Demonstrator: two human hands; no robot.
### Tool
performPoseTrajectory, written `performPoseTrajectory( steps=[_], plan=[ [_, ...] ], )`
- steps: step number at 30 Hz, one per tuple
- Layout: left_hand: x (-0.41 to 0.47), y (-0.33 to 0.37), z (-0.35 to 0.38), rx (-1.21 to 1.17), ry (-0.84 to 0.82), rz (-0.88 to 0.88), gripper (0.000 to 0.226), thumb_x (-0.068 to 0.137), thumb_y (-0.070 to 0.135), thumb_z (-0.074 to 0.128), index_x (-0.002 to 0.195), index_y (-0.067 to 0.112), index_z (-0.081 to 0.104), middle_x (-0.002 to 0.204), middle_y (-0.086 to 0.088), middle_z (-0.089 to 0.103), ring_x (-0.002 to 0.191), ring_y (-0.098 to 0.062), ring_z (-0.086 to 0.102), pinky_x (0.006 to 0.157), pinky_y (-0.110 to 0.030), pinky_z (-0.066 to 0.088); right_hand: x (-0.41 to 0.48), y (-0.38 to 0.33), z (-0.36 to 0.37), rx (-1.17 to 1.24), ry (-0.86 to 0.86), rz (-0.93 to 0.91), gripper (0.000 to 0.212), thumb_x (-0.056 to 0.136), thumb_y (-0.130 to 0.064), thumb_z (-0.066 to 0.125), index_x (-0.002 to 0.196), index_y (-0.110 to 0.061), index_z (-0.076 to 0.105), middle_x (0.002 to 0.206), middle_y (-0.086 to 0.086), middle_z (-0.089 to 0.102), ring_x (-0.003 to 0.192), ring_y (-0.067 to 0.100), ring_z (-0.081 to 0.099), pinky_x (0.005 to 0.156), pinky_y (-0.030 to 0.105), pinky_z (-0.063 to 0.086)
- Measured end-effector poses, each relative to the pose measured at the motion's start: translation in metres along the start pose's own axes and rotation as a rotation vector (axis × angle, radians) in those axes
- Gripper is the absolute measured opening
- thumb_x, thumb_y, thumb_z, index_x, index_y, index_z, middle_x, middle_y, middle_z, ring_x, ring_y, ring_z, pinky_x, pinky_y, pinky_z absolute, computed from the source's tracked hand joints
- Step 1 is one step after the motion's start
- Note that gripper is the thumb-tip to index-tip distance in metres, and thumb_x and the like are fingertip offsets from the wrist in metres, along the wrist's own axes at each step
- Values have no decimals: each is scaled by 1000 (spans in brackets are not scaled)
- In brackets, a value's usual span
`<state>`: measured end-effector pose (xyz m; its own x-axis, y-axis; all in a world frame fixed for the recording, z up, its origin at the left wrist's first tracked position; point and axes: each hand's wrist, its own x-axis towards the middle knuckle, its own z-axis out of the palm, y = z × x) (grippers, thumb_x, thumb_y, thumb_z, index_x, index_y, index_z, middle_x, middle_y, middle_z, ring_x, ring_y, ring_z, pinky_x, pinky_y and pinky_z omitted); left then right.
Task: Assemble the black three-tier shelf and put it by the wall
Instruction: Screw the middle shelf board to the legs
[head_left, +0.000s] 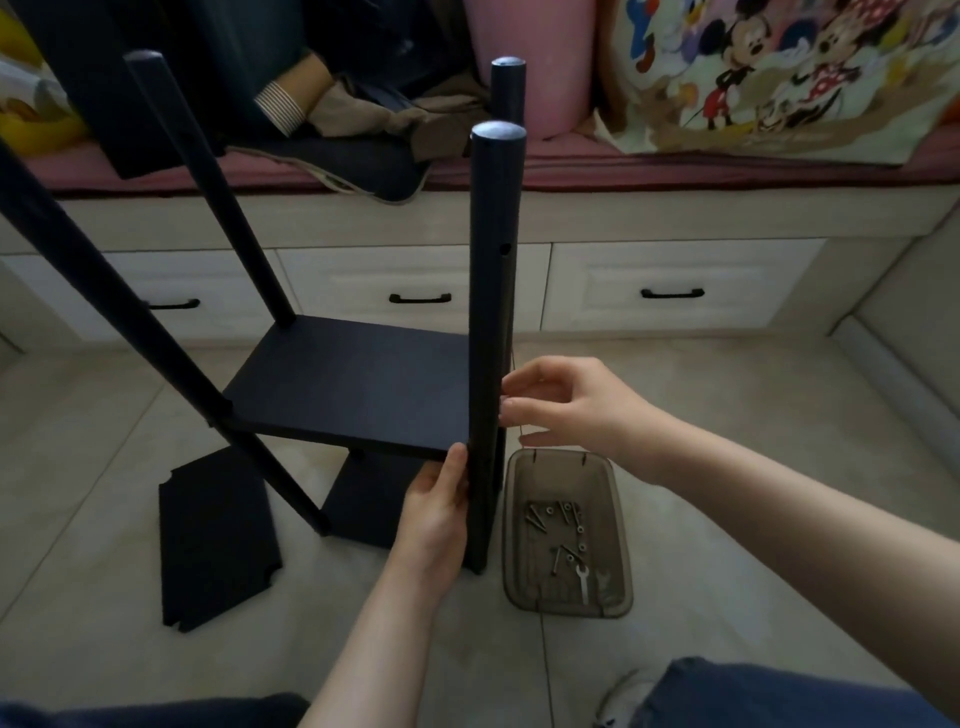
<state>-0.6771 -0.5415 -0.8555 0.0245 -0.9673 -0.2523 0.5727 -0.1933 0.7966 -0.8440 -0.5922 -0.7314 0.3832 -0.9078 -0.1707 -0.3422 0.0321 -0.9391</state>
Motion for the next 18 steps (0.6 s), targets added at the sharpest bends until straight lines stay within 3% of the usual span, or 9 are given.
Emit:
performPoseTrajectory(
  steps=[4, 8, 16, 18],
  plan=[
    [-1, 1, 2, -46, 16, -7, 52, 68, 54, 89, 108, 22, 79, 115, -8, 75, 110, -20, 71, 80, -22, 58, 2, 44, -5, -283, -46, 201, 25, 92, -22, 69, 115, -13, 65, 101, 5, 73, 90, 15, 71, 81, 31, 60],
    [-3, 1, 1, -38, 56, -27, 29, 83, 46, 76, 102, 25, 80, 110, -6, 76, 106, -19, 72, 77, -21, 58, 9, 110, -1, -555, -139, 395, 26, 91, -21, 67, 113, -8, 68, 110, 9, 70, 99, 23, 68, 89, 37, 57],
    [-5, 6, 6, 43, 76, -9, 26, 79, 47, 69, 92, 29, 82, 101, -1, 78, 99, -14, 74, 75, -17, 56, 35, 217, 26, -699, -175, 587, 26, 92, -18, 65, 115, -8, 63, 117, 13, 67, 102, 28, 67, 76, 30, 53],
    [-4, 6, 6, 35, 87, -2, 26, 80, 42, 68, 91, 24, 82, 100, -2, 78, 99, -14, 74, 76, -19, 57, 38, 235, 37, -731, -234, 615, 28, 94, -19, 62, 117, -5, 61, 122, 16, 65, 108, 31, 65, 80, 31, 50]
  ],
)
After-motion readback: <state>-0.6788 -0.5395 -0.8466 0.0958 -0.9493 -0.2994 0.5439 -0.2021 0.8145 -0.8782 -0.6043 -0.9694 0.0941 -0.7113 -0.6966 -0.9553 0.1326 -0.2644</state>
